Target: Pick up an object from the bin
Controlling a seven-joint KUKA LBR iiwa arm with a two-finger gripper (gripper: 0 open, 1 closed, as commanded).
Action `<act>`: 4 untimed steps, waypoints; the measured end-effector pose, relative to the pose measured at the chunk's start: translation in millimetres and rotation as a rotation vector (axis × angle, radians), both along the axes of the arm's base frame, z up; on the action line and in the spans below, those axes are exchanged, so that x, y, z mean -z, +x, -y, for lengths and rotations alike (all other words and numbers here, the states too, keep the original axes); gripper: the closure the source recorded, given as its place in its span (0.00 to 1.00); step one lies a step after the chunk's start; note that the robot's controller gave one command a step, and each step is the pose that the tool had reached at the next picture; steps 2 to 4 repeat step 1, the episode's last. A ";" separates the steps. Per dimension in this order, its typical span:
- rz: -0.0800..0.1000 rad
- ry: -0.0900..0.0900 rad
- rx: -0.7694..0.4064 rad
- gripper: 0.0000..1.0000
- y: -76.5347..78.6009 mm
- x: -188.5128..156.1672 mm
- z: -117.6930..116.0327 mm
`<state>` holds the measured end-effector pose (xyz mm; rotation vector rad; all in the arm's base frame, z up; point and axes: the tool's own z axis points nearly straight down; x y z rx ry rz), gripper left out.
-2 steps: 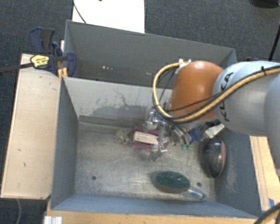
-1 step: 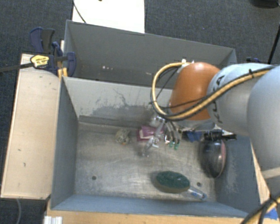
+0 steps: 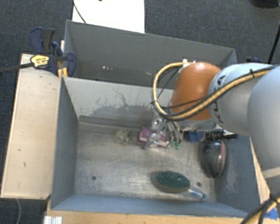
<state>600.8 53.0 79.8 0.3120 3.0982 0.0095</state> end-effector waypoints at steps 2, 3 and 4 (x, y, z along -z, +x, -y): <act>-0.020 -0.002 -0.055 1.00 -17.5 -192.2 -36.4; -0.020 -0.002 -0.055 1.00 -17.5 -192.2 -36.4; -0.020 -0.002 -0.055 1.00 -17.5 -192.2 -36.4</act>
Offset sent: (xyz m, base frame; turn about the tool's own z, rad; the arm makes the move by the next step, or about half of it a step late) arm -0.0185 0.0352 0.1873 -0.0481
